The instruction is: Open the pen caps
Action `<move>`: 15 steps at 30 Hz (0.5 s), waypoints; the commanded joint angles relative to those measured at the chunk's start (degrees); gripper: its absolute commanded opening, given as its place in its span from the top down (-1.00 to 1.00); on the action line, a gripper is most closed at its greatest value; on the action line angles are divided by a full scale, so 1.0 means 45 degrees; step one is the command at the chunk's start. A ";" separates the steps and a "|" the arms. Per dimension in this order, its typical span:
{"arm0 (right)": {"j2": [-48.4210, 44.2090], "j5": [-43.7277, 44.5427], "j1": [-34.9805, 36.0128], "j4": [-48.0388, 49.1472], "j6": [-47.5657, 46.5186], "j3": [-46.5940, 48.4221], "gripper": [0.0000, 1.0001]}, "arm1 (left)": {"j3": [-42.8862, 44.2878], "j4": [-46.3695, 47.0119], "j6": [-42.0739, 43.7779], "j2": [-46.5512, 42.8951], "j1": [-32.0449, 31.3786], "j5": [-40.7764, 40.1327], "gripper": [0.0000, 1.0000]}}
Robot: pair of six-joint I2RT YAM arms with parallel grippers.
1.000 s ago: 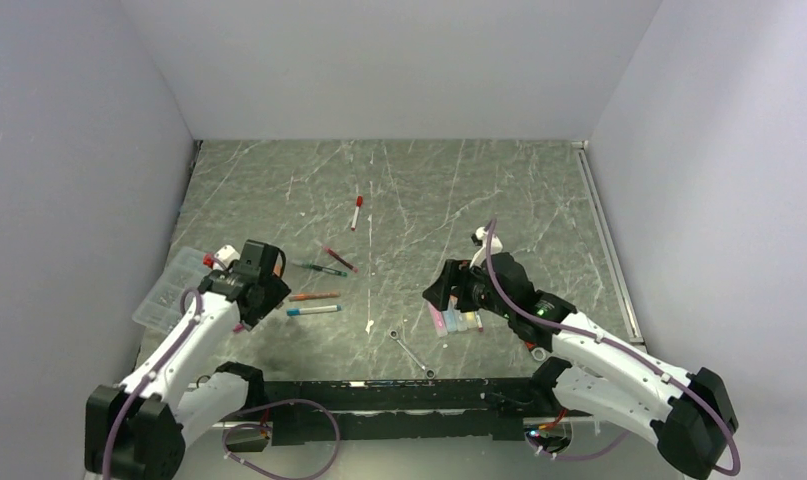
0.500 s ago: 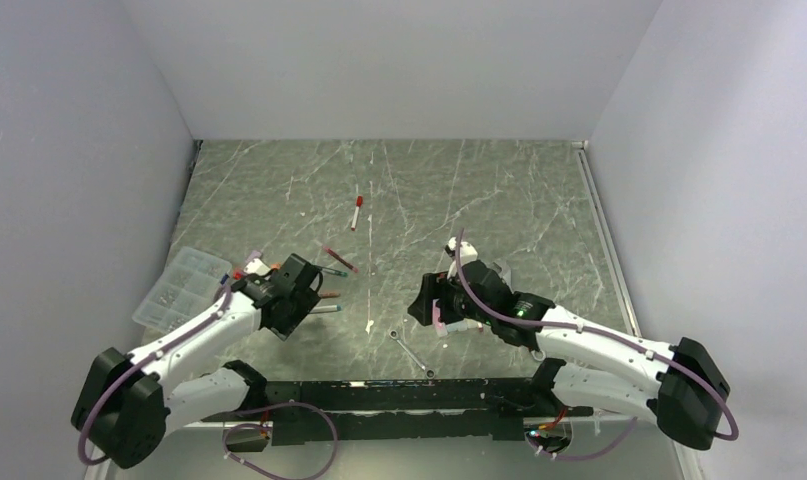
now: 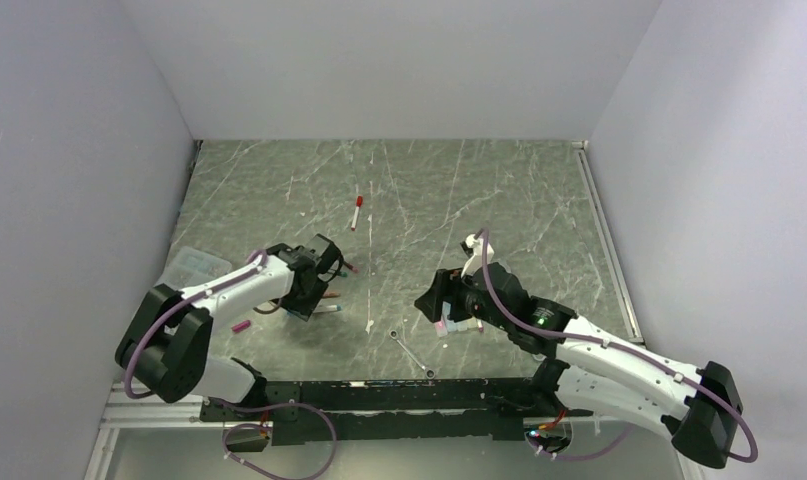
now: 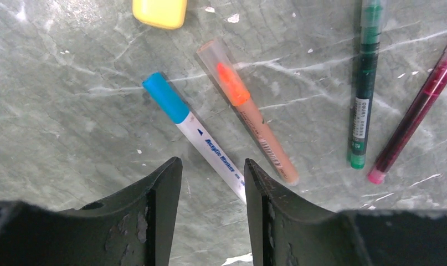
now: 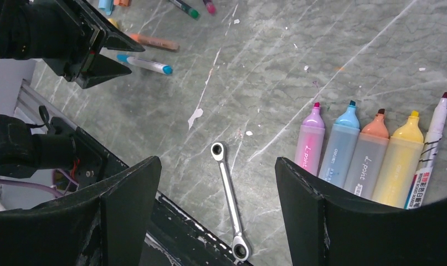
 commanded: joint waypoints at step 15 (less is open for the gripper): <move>-0.0251 0.0285 0.0074 -0.0246 -0.0103 0.0189 -0.58 | -0.0420 0.0145 -0.1049 0.1114 0.0157 0.0414 0.14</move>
